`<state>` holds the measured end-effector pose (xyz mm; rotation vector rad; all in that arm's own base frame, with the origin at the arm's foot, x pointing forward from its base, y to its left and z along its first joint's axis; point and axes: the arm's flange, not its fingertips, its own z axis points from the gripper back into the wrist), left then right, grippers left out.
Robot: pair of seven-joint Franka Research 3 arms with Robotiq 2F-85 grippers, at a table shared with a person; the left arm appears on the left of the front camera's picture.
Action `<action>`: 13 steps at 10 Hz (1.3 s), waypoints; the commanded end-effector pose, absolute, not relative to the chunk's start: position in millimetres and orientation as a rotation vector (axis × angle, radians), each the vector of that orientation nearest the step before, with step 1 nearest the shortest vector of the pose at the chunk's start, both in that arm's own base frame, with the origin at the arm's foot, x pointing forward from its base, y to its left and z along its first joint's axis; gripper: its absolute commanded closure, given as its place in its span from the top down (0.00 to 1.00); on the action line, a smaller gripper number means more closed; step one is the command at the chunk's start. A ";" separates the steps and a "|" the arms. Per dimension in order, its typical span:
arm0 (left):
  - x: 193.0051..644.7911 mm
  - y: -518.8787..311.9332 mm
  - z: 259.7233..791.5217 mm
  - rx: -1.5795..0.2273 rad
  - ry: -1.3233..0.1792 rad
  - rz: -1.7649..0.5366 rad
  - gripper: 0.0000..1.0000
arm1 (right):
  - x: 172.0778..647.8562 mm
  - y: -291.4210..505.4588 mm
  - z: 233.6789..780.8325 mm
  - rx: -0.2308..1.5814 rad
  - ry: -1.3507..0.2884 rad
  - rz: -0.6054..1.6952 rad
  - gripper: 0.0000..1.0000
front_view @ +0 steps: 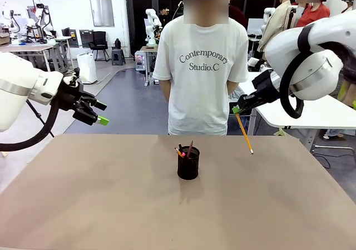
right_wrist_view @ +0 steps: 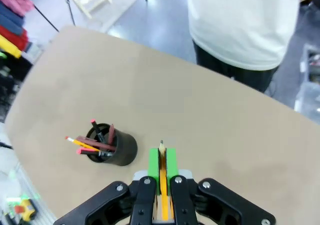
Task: Place the pens into the pen holder.
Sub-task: Pick up a writing instrument from the table and place it into the Pen holder.
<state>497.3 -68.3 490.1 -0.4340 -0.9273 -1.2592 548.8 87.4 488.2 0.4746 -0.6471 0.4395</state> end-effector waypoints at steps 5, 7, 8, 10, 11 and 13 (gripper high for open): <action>496.6 -65.2 492.4 -0.446 -0.925 -1.263 1.00 | 558.5 97.8 488.2 0.406 -0.873 0.477 0.00; 496.6 -65.2 492.4 -0.446 -0.925 -1.263 1.00 | 561.8 106.3 495.4 0.407 -0.977 0.581 0.00; 496.6 -65.2 492.4 -0.446 -0.925 -1.263 1.00 | 560.8 109.9 501.4 0.377 -1.077 0.655 0.00; 496.6 -65.2 492.4 -0.446 -0.925 -1.263 1.00 | 547.9 123.5 520.3 0.438 -1.250 0.834 0.00; 496.6 -65.2 492.4 -0.446 -0.925 -1.263 1.00 | 538.2 121.2 532.9 0.505 -1.305 0.907 0.00; 496.6 -65.2 492.4 -0.446 -0.925 -1.263 1.00 | 521.9 118.5 551.0 0.603 -1.426 1.015 0.00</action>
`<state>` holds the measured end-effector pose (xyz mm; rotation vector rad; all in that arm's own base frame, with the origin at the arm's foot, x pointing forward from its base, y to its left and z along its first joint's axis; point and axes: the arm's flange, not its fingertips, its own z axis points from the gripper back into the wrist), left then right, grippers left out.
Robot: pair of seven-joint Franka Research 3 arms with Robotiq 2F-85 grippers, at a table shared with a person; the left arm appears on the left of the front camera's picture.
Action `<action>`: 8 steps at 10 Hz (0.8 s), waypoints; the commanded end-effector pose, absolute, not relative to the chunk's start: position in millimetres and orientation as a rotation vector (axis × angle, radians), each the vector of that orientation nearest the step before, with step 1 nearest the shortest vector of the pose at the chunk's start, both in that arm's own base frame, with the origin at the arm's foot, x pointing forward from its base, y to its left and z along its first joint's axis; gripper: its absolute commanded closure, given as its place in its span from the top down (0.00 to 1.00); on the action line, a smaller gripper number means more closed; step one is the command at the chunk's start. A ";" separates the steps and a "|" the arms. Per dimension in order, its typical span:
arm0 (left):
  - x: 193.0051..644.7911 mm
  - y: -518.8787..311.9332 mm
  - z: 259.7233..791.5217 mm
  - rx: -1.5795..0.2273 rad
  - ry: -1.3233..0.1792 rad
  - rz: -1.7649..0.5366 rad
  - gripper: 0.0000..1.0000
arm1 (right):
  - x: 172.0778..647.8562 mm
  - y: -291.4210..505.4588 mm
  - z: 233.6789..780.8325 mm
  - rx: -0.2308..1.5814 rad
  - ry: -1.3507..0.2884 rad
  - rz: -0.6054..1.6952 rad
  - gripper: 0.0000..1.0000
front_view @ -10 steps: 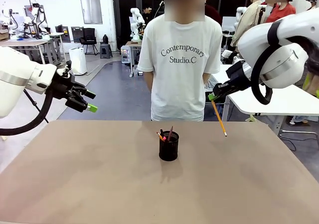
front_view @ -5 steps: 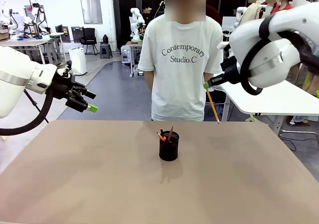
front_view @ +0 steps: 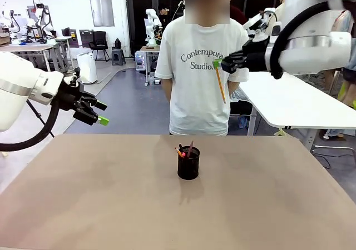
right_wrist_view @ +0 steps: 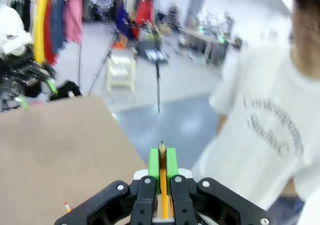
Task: Place the pens into the pen holder.
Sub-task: Pick up a writing instrument from the table and place it into the Pen holder.
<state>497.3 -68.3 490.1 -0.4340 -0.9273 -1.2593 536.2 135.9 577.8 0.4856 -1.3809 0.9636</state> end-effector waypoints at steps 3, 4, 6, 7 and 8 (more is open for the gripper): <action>496.6 -65.2 492.4 -0.446 -0.925 -1.263 1.00 | 509.3 103.2 560.4 0.799 -1.430 1.039 0.00; 496.6 -65.2 492.4 -0.446 -0.925 -1.263 1.00 | 516.1 103.5 560.7 0.842 -1.419 1.032 0.00; 496.6 -65.2 492.4 -0.446 -0.925 -1.263 1.00 | 526.3 102.9 559.9 0.829 -1.399 0.950 0.00; 496.6 -65.2 492.4 -0.446 -0.925 -1.263 1.00 | 512.8 103.0 554.7 0.823 -1.429 1.055 0.00; 496.6 -65.2 492.4 -0.446 -0.925 -1.263 1.00 | 512.8 103.0 554.7 0.823 -1.429 1.055 0.00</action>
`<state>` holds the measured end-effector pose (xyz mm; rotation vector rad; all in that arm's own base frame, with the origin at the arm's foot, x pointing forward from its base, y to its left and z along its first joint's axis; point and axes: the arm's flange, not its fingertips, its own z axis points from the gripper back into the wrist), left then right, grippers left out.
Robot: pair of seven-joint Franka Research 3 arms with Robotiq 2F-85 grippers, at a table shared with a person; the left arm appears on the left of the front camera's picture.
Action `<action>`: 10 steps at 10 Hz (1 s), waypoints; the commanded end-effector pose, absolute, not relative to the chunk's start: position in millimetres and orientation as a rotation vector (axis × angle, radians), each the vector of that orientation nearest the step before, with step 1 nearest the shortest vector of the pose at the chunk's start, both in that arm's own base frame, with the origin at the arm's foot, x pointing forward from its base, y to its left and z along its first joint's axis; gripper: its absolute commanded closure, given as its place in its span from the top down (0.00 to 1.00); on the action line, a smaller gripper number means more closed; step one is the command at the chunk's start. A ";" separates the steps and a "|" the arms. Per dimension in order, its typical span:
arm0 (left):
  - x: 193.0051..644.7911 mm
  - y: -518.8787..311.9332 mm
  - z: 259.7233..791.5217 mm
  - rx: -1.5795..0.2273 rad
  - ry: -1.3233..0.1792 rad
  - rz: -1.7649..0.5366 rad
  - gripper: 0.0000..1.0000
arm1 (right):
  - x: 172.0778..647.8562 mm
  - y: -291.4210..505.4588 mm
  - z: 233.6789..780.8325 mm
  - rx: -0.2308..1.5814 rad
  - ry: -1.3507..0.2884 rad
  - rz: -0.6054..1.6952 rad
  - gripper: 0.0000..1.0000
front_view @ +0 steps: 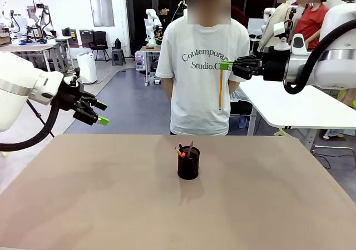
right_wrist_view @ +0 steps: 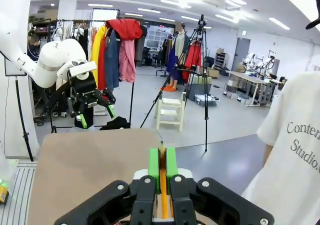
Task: Place the pens into the pen holder.
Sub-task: Pick up a writing instrument from the table and place it into the Pen holder.
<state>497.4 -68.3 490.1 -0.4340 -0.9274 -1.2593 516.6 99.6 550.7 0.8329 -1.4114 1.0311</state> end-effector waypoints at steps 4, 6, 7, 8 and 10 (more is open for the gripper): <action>496.6 -65.2 492.4 -0.446 -0.925 -1.263 1.00 | 523.1 105.8 540.9 0.844 -1.474 1.099 0.00; 496.6 -65.2 492.4 -0.446 -0.925 -1.263 1.00 | 542.1 112.1 527.0 0.895 -1.532 1.152 0.00; 496.6 -65.2 492.4 -0.446 -0.925 -1.263 1.00 | 552.6 117.2 521.9 0.896 -1.519 1.171 0.00; 496.6 -65.2 492.4 -0.446 -0.925 -1.263 1.00 | 560.9 124.6 513.6 0.924 -1.498 1.181 0.00; 496.6 -65.2 492.4 -0.446 -0.925 -1.263 1.00 | 576.9 135.3 491.8 0.991 -1.443 1.190 0.00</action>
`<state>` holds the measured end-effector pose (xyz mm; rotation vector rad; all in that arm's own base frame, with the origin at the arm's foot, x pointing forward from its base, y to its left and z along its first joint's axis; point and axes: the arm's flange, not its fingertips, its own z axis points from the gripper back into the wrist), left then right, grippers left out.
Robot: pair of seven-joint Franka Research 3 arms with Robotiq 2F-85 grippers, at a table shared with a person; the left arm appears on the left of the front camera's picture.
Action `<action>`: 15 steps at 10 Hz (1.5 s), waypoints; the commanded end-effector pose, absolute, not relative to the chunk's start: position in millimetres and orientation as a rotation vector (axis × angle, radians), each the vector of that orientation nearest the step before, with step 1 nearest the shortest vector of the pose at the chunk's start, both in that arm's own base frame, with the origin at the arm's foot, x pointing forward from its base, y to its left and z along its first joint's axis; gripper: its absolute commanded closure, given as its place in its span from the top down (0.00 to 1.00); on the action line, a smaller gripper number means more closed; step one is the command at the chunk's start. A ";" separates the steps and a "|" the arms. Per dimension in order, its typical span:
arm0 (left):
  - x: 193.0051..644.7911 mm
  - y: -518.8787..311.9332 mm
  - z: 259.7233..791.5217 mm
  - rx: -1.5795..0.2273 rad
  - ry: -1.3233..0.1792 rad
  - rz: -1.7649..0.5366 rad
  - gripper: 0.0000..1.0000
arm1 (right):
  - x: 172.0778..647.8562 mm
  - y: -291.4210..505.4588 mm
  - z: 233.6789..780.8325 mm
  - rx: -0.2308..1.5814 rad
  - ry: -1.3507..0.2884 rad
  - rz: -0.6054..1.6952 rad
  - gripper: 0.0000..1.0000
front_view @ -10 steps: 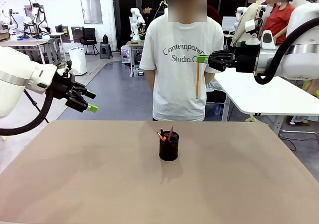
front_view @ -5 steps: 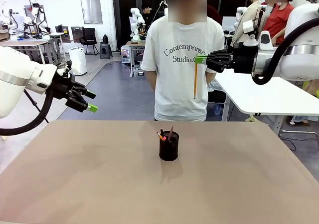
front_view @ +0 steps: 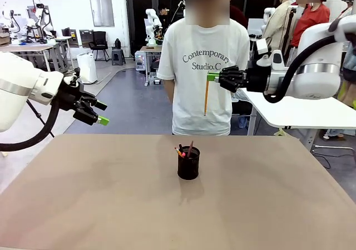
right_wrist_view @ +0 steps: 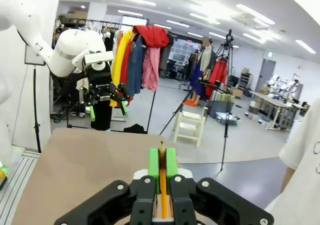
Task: Place the pens into the pen holder.
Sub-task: Pick up a writing instrument from the table and place it into the Pen holder.
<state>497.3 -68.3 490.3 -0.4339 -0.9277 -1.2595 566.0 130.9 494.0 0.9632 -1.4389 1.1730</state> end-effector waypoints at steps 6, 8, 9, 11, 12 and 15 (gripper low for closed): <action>496.6 -65.2 492.4 -0.446 -0.925 -1.263 1.00 | 599.4 161.8 437.8 1.195 -1.295 1.133 0.00; 496.6 -65.2 492.4 -0.446 -0.925 -1.263 1.00 | 594.4 165.4 427.3 1.244 -1.238 1.108 0.00; 496.6 -65.2 492.4 -0.446 -0.925 -1.263 1.00 | 592.0 165.1 423.1 1.260 -1.213 1.102 0.00; 496.6 -65.2 492.4 -0.446 -0.925 -1.263 1.00 | 586.3 169.7 407.2 1.282 -1.174 1.077 0.00; 496.6 -65.2 492.4 -0.446 -0.925 -1.263 1.00 | 583.3 168.0 399.1 1.297 -1.142 1.075 0.00; 496.6 -65.2 492.4 -0.446 -0.925 -1.263 1.00 | 579.5 167.8 381.4 1.283 -1.109 1.068 0.00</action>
